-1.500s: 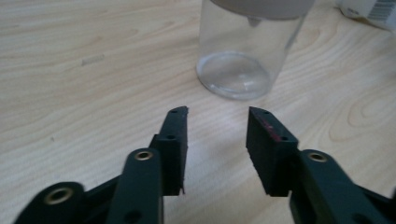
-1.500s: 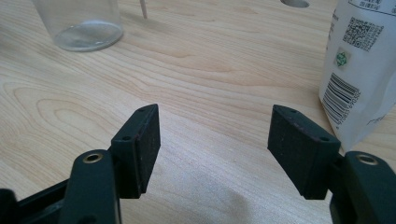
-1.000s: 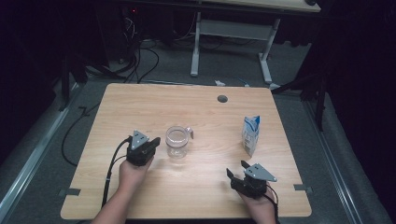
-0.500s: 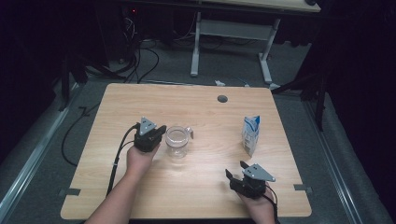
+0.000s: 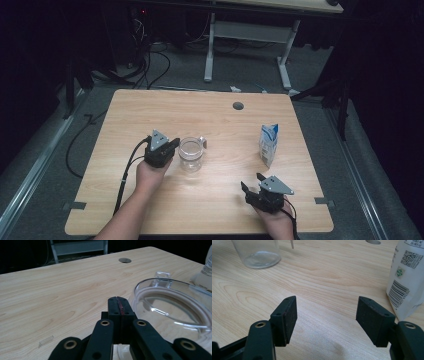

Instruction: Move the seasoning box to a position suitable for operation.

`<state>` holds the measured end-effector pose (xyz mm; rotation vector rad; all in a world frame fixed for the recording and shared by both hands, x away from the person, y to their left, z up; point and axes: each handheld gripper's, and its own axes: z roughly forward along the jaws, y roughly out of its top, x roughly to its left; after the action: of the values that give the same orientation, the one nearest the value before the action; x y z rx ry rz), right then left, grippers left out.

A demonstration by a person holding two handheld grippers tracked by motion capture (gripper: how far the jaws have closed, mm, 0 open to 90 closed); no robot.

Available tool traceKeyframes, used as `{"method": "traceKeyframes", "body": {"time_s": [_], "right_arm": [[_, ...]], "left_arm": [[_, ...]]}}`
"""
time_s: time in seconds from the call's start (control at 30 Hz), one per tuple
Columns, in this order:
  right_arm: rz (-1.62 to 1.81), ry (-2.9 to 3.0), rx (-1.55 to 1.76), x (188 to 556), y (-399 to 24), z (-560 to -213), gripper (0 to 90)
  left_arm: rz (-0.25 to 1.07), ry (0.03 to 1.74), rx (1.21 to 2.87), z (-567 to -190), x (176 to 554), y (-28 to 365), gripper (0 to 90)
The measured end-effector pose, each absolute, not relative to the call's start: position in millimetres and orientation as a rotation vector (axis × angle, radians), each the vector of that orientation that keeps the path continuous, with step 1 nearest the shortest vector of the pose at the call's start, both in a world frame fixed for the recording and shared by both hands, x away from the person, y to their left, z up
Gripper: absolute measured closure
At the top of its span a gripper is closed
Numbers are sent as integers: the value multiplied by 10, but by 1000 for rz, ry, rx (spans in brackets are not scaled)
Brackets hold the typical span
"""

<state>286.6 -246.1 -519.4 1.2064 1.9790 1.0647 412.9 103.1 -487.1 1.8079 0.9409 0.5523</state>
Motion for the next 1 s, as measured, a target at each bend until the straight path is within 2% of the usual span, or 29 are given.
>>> {"method": "traceKeyframes", "body": {"time_s": [0.43,0.7,1.0], "right_arm": [[1068,1975,1209,2862,-2461,-5188,336],[1068,1981,1203,2859,-2450,-5184,336],[1071,1971,1213,2859,-2477,-5190,336]], "left_arm": [[553,889,1809,-4869,3725,1016,900],[580,937,1814,-4911,3994,959,899],[567,927,1802,-4935,3943,928,900]]}}
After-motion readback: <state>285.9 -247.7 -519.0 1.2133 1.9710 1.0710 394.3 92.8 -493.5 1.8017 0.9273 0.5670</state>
